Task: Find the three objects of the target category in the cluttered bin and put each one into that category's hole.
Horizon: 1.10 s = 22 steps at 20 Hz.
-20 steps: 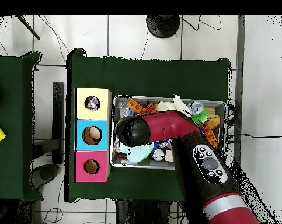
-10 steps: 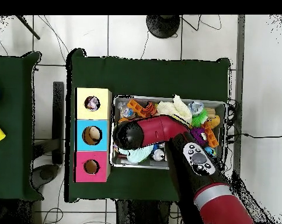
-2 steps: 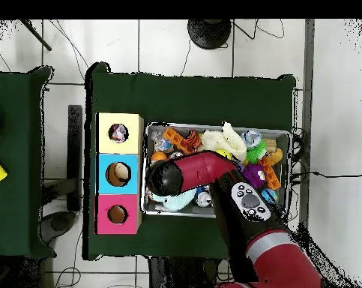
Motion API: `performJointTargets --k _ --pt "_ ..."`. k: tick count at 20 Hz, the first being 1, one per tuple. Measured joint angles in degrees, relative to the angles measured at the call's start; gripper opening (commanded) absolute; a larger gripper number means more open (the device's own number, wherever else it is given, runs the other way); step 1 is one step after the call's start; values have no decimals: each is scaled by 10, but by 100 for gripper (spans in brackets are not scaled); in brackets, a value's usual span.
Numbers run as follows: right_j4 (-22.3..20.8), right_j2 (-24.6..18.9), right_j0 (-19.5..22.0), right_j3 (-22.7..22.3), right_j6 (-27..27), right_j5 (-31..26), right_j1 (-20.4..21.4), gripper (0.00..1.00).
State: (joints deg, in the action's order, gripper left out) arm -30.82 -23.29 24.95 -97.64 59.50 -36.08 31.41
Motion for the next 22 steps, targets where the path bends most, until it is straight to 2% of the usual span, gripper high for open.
performJointTargets --k 8,12,18,19,21,22 --pt "-2 -1 0 -1 0 17 7 0" --pt "10 -4 7 -2 0 14 34 0" --pt "34 -10 30 3 0 -28 88 0" --pt "40 -13 43 9 0 -50 103 0" --pt "41 -14 48 12 0 -59 108 0" --pt "42 -21 66 21 0 -78 118 0"
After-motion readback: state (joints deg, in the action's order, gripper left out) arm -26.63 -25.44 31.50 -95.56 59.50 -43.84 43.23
